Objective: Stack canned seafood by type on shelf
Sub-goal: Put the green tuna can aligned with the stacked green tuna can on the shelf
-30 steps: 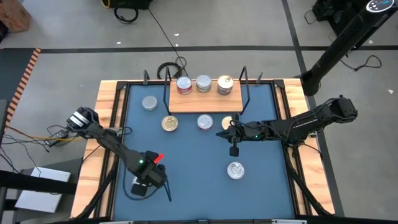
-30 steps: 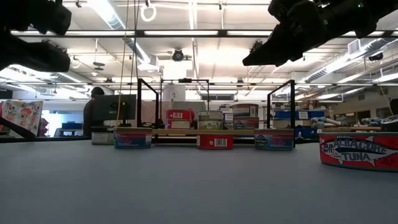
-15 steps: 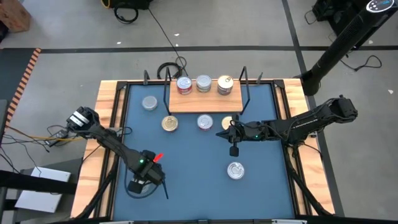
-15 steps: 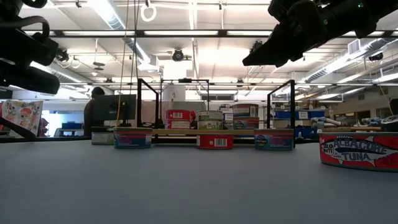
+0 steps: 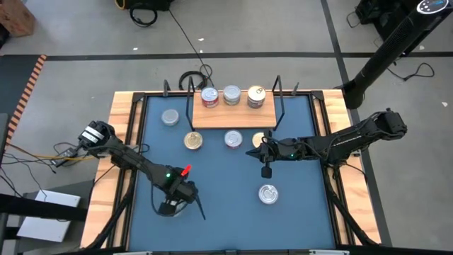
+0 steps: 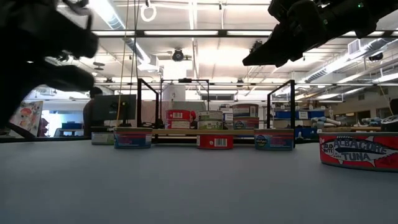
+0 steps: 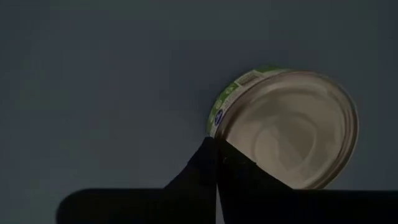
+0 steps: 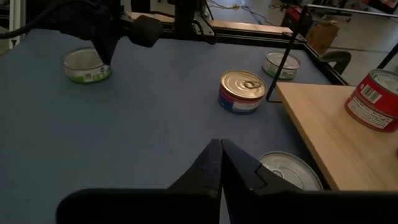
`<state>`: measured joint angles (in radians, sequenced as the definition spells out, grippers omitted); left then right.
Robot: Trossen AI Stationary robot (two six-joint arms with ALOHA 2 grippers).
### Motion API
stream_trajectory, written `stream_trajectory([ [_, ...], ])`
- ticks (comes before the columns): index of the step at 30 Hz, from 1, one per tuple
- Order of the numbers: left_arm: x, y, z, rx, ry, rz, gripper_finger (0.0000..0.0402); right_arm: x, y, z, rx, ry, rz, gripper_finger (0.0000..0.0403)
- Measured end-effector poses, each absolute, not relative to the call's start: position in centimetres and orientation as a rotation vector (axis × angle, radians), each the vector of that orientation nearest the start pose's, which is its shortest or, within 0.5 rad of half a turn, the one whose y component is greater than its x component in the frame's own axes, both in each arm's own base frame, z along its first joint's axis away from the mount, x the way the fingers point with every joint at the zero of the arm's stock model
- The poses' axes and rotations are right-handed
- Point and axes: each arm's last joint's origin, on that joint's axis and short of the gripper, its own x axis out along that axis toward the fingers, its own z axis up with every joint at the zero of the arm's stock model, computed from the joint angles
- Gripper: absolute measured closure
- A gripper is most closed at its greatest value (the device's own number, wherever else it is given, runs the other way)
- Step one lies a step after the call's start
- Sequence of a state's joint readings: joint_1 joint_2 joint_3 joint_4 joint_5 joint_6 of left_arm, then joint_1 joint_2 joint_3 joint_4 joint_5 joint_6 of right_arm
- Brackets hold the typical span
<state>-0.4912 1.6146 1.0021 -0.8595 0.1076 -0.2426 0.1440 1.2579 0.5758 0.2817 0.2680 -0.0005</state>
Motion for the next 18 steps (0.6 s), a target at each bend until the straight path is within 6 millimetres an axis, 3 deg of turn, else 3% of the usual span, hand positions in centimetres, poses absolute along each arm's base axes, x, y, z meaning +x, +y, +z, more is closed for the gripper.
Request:
stream_trajectory([
  [13,27.4,-10.1,18.3,0.102,1.313,-0.301,0.0401,25.3,2.9,21.0,-0.083,0.392,-0.122,0.0387],
  [18,27.8,-9.4,18.3,0.094,1.299,-0.311,0.0401,25.3,2.9,21.0,-0.082,0.392,-0.122,0.0391],
])
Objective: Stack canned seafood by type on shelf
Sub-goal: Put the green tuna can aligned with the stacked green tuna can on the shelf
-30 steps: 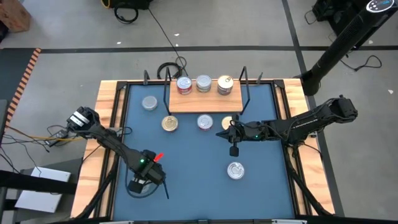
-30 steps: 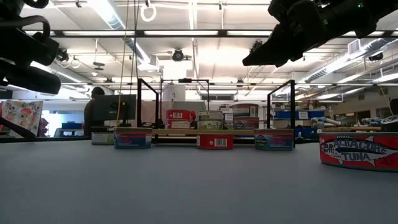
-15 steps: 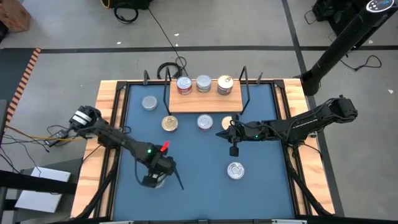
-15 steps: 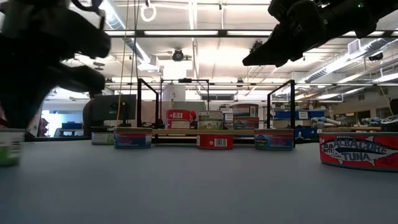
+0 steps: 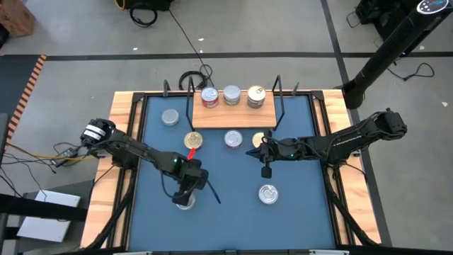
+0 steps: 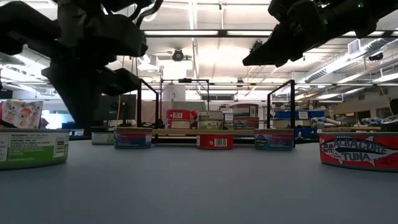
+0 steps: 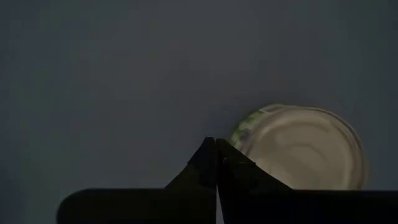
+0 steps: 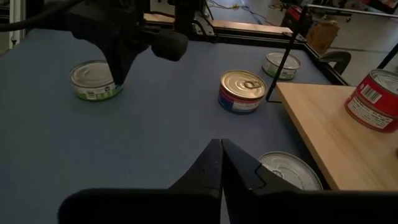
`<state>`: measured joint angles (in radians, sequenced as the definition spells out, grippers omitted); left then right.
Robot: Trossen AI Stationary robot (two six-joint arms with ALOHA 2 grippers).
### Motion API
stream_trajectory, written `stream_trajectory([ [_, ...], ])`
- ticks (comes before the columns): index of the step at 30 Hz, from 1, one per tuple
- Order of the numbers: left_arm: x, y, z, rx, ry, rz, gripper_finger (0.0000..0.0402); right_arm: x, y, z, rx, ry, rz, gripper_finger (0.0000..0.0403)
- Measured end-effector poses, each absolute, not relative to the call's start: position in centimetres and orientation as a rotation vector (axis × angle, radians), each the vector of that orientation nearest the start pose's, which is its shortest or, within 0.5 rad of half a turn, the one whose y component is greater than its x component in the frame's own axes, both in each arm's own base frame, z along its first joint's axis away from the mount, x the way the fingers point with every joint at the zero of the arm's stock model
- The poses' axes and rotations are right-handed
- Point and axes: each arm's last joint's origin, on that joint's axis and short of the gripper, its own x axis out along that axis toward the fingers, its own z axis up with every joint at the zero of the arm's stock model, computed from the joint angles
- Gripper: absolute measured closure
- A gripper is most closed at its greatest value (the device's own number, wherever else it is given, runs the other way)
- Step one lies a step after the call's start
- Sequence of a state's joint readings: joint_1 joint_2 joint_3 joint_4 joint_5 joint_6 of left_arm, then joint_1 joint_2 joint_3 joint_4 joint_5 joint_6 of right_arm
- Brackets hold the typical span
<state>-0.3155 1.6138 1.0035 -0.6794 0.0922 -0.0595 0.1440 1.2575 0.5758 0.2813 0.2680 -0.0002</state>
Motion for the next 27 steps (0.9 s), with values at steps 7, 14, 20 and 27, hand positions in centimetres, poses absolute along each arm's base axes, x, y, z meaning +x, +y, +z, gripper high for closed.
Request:
stream_trajectory([
  [7,27.1,-11.2,19.7,0.060,1.351,-0.410,0.0377,25.3,2.9,21.0,-0.084,0.392,-0.122,0.0384],
  [14,25.8,-13.5,19.5,0.064,1.391,-0.429,0.0390,25.3,2.9,21.0,-0.084,0.393,-0.122,0.0391],
  [20,25.9,-13.0,18.5,0.085,1.369,-0.336,0.0398,25.3,2.9,21.0,-0.075,0.392,-0.124,0.0388],
  [27,26.5,-12.2,17.7,0.091,1.341,-0.289,0.0400,25.3,2.9,21.0,-0.076,0.391,-0.124,0.0389],
])
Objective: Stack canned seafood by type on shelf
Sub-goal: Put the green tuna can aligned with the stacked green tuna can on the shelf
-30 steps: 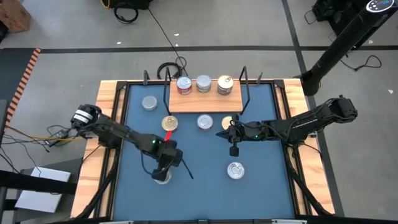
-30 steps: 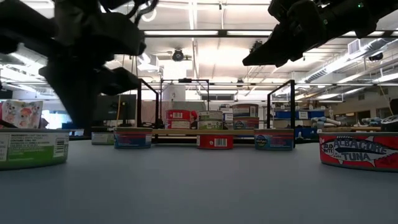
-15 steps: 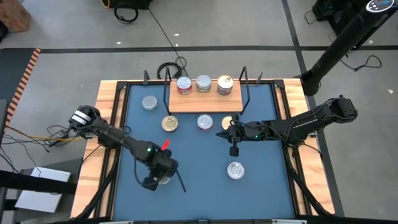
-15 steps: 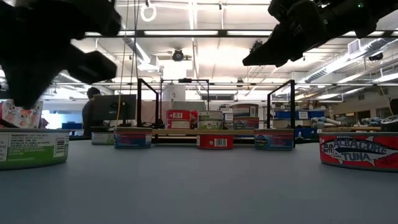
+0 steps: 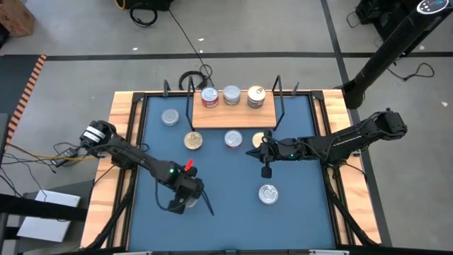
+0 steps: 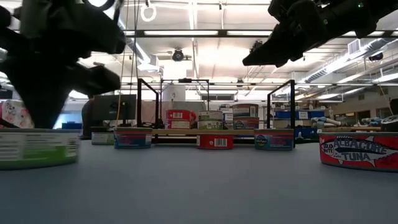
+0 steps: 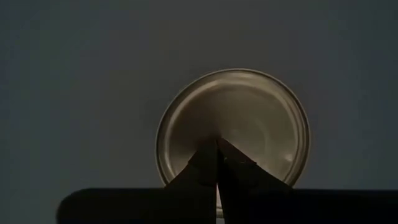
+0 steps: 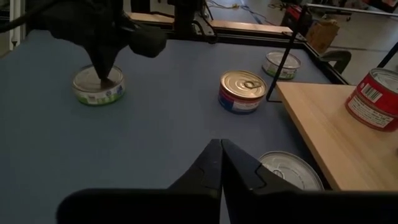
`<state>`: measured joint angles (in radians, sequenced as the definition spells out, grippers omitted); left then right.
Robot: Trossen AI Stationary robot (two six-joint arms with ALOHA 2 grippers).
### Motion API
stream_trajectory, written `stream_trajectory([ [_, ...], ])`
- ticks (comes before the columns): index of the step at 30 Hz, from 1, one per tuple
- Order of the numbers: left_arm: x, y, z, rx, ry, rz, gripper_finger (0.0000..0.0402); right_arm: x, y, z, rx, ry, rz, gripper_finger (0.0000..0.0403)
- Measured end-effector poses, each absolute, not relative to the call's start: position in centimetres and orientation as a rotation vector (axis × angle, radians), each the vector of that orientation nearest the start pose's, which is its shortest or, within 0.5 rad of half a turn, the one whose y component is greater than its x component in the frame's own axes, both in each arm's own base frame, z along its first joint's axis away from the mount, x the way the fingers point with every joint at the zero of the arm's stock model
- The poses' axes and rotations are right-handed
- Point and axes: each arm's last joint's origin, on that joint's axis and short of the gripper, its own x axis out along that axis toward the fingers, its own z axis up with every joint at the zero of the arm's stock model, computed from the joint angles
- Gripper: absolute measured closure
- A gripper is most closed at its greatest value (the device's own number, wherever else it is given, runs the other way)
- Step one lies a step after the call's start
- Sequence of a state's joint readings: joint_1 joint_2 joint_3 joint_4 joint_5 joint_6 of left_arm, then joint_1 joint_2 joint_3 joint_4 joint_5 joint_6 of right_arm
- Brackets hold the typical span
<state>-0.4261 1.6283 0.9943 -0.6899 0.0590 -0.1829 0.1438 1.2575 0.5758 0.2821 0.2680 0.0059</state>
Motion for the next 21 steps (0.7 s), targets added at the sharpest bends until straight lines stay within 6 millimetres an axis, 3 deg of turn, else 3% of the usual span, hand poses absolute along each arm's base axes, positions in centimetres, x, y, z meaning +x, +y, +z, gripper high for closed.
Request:
stream_trajectory([
  [14,29.6,-8.5,17.6,0.171,1.157,-0.156,0.0401,25.3,2.9,21.0,-0.076,0.391,-0.123,0.0386],
  [21,31.4,-7.8,16.6,0.236,1.103,-0.178,0.0401,25.3,2.9,20.9,-0.077,0.396,-0.123,0.0392],
])
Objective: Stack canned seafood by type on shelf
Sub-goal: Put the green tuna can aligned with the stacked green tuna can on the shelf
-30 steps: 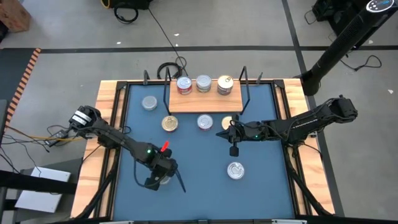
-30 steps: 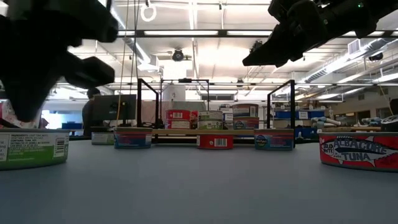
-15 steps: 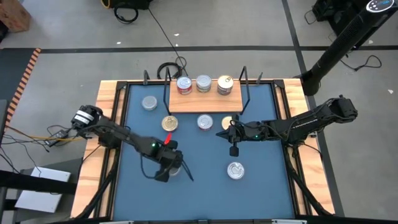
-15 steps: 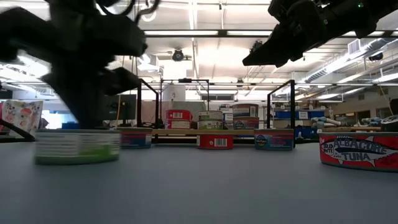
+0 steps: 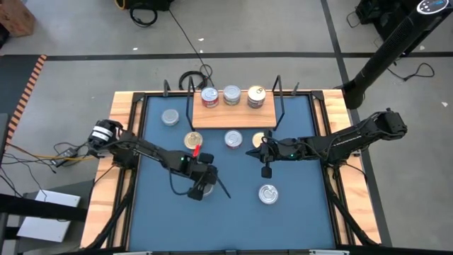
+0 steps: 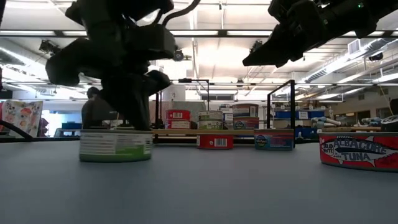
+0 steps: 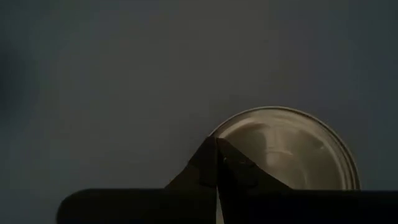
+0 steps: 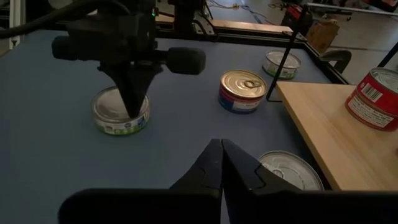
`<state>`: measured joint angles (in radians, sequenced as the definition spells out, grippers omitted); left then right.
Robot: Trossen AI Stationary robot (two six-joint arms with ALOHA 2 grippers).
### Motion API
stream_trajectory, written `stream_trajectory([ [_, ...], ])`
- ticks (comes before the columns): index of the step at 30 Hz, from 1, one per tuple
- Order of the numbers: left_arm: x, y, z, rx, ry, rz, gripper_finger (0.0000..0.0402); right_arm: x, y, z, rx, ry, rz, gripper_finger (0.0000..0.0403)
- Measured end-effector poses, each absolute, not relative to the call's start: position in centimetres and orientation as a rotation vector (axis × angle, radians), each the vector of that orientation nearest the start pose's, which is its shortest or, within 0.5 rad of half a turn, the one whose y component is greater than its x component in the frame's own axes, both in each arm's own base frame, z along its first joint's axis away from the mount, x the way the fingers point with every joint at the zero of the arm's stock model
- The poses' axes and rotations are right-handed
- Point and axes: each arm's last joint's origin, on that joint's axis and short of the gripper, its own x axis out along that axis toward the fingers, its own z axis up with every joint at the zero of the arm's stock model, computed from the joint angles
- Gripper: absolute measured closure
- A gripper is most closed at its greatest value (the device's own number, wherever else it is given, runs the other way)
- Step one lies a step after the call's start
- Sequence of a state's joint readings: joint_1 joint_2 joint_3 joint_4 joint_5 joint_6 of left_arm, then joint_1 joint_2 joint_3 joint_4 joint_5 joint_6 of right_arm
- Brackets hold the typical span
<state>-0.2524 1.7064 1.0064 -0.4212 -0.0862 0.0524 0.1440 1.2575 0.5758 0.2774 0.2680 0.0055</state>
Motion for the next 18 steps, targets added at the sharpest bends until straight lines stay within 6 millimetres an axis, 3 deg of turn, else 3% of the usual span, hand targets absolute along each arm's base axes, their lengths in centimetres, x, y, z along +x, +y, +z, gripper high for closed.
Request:
stream_trajectory([
  [9,32.5,-7.4,20.0,0.303,1.069,-0.135,0.0401,25.3,2.9,20.9,-0.078,0.399,-0.123,0.0386],
  [14,31.6,-8.7,20.6,0.272,1.113,-0.183,0.0401,25.3,2.9,20.8,-0.082,0.409,-0.123,0.0392],
  [18,30.7,-9.6,19.9,0.219,1.142,-0.212,0.0401,25.2,2.9,20.6,-0.061,0.433,-0.128,0.0389],
])
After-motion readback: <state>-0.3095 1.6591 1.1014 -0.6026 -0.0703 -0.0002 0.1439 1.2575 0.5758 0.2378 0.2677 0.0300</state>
